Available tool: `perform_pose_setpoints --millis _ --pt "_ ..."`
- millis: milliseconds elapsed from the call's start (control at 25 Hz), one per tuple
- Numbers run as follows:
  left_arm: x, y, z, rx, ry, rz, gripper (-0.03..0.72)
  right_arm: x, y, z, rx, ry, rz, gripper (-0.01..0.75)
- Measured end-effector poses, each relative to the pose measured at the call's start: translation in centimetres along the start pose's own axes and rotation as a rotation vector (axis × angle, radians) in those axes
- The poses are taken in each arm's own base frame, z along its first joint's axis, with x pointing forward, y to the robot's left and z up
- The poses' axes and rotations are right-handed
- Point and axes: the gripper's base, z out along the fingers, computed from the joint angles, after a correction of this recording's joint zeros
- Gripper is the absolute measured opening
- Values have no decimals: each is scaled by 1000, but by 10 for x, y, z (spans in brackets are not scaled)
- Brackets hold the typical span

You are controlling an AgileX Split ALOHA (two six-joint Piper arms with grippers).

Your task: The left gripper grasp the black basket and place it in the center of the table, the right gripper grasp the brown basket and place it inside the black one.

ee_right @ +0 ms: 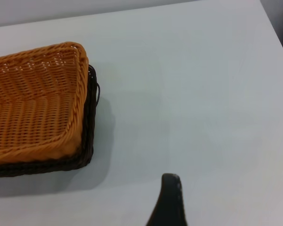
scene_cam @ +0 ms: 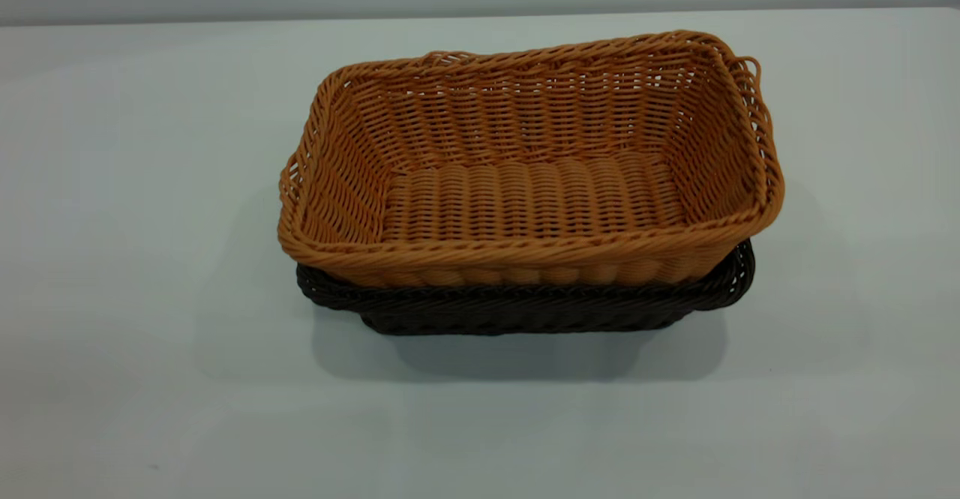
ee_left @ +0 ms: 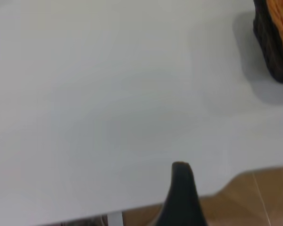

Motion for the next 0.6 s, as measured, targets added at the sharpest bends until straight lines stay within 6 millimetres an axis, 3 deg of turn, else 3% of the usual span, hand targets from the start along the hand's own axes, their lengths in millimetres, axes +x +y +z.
perform_pose_setpoints --millis 600 --pt "3 -1 -3 -4 -22 2 516 0 0 0 -1 0 4 565"
